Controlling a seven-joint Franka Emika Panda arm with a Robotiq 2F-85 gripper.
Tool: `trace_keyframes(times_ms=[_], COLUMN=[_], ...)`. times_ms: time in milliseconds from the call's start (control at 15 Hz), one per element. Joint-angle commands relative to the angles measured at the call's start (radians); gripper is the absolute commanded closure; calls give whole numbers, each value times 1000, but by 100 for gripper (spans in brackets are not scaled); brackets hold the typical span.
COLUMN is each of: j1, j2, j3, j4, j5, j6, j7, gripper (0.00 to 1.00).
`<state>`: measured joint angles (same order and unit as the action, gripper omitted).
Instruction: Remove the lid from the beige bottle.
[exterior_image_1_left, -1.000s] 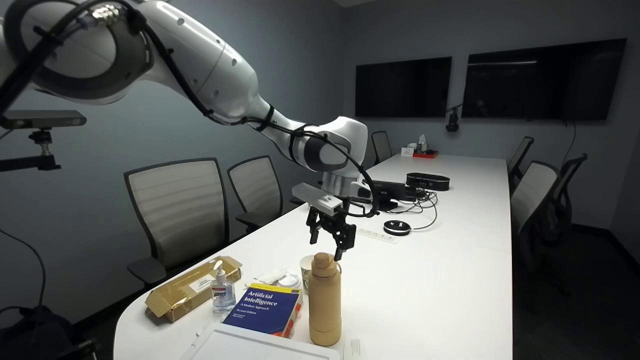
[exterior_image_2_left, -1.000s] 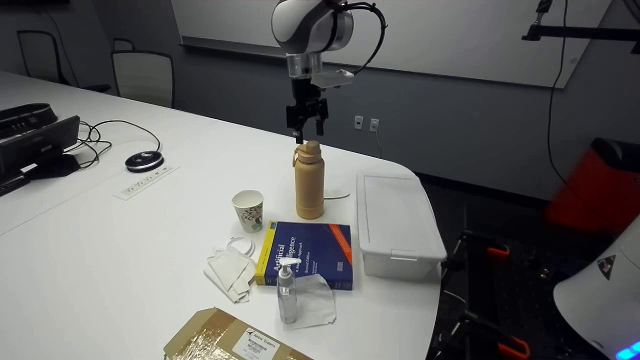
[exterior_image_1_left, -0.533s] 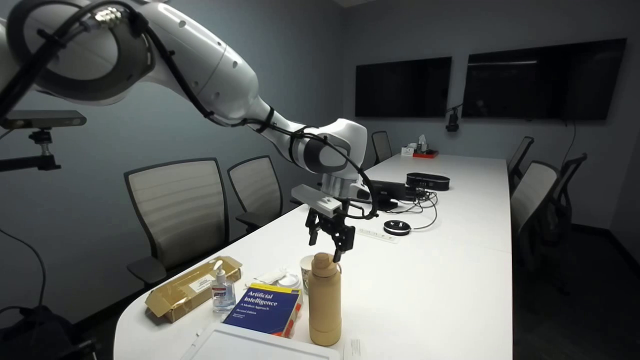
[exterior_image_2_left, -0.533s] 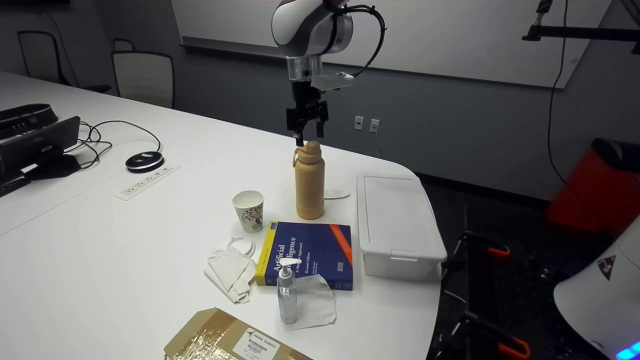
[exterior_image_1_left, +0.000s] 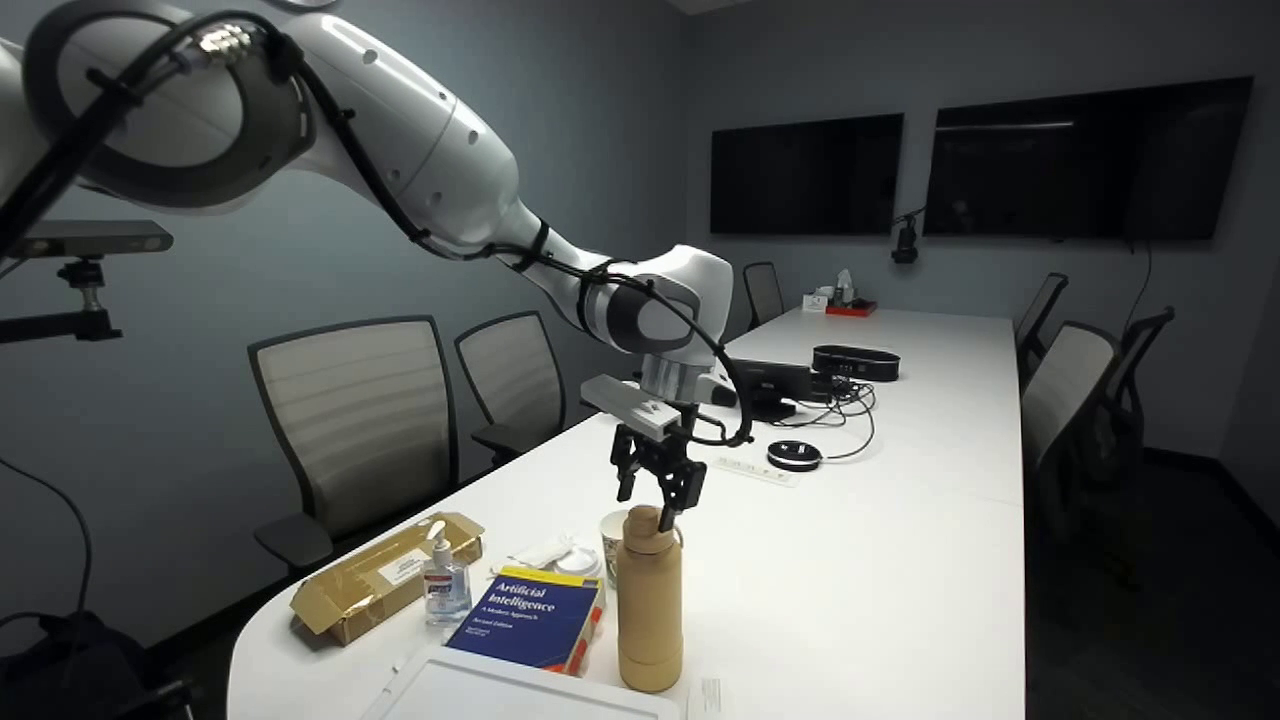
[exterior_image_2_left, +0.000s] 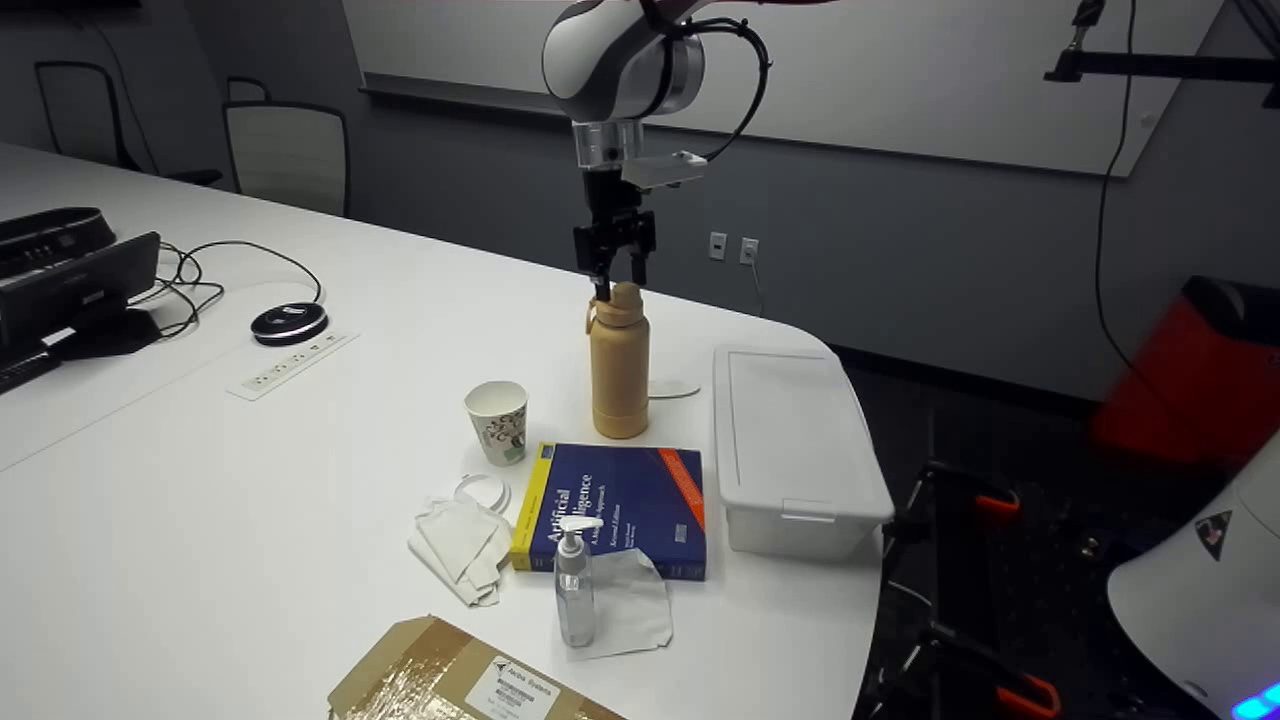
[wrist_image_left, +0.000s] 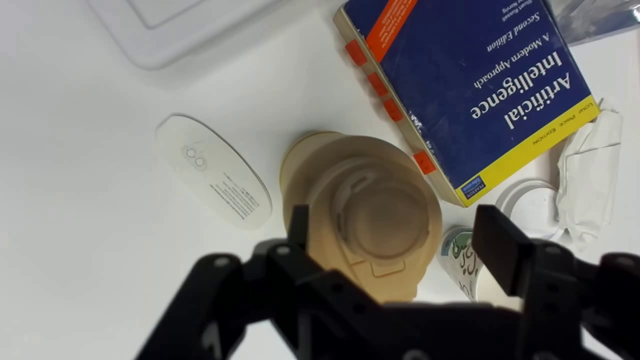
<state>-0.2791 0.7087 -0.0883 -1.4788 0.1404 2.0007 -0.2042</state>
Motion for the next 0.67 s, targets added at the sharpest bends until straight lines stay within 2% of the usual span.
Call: trace_keyframes(times_ms=[0,267,600], j1=[0,2,5], j2=[-19,-25,-28], j3=[1,-4,-4], j4=[-9,-13,-13], j5=[-1,-9,-18], j6=[-17,-20,-24], j7=[28,38,27], gripper=[47,77,80])
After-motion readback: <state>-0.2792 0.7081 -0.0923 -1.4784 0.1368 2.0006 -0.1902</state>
